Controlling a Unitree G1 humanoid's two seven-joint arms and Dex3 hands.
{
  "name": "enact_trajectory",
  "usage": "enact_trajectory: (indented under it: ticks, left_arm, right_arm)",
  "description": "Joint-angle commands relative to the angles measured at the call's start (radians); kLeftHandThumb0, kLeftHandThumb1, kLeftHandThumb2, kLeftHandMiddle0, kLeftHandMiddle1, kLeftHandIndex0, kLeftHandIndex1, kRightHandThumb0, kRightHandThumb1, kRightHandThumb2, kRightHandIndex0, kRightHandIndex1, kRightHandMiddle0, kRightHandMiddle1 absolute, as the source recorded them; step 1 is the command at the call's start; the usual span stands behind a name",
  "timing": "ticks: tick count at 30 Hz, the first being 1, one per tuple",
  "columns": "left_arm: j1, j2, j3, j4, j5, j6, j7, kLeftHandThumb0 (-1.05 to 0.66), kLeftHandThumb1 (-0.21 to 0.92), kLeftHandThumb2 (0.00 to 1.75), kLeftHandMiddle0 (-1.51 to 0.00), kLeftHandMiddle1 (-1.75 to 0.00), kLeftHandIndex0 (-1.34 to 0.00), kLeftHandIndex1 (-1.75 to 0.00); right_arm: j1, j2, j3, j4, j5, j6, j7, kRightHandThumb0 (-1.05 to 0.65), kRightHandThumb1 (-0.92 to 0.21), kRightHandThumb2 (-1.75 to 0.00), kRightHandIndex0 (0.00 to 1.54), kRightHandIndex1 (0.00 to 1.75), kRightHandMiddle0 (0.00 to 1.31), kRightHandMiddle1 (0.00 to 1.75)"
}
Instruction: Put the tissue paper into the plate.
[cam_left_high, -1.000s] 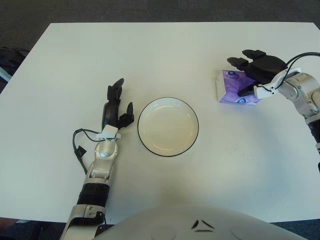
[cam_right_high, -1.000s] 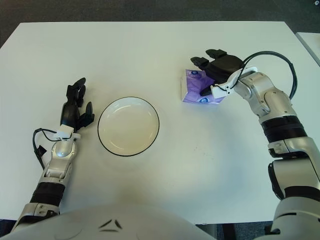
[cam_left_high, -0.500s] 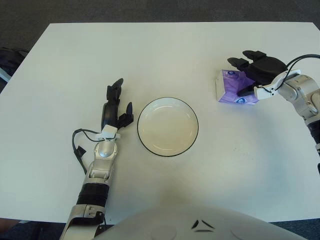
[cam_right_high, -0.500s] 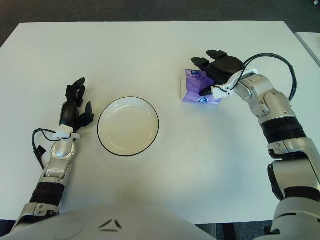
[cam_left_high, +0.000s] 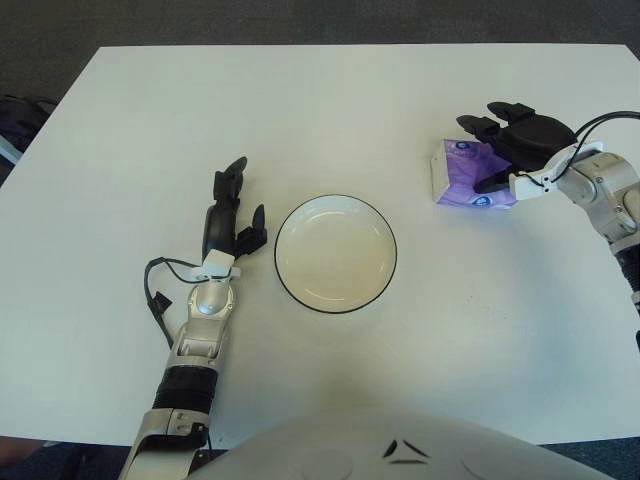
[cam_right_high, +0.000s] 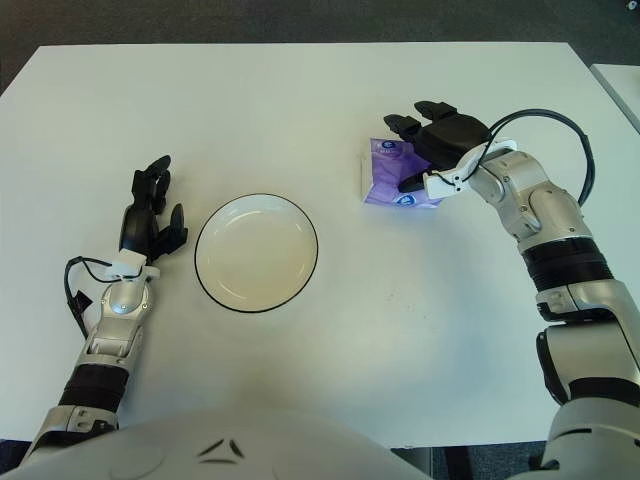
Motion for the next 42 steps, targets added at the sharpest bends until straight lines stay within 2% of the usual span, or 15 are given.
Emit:
enact_trajectory:
  ticks: [1, 22, 29, 42]
  left_arm:
    - [0.09, -0.001, -0.005, 0.118, 0.012, 0.009, -0.008, -0.71, 0.92, 0.78, -0.29, -0.04, 0.0, -0.7]
    - [0.09, -0.011, -0.012, 0.116, 0.022, 0.016, 0.004, -0.71, 0.92, 0.79, -0.29, -0.04, 0.0, -0.7]
    - [0.09, -0.015, -0.013, 0.119, 0.024, 0.014, 0.009, -0.7, 0.92, 0.78, -0.29, -0.04, 0.0, -0.72]
    - [0.092, -0.016, -0.019, 0.118, 0.027, 0.006, 0.011, -0.7, 0.92, 0.79, -0.29, -0.04, 0.0, -0.71]
  right_arm:
    - [0.029, -0.01, -0.011, -0.021, 0.011, 0.017, 0.018, -1.05, -0.92, -0.15, 0.0, 0.0, 0.0, 0.0]
    - [0.042, -0.046, -0.048, -0.089, 0.046, 0.02, 0.092, -1.05, -0.92, -0.17, 0.0, 0.0, 0.0, 0.0]
    - [0.032, -0.062, -0.039, -0.099, 0.06, -0.022, 0.136, -1.05, -0.92, -0.15, 0.0, 0.0, 0.0, 0.0]
    - [0.011, -0.047, -0.028, -0.084, 0.098, -0.121, 0.181, -1.05, -0.91, -0.1, 0.0, 0.0, 0.0, 0.0]
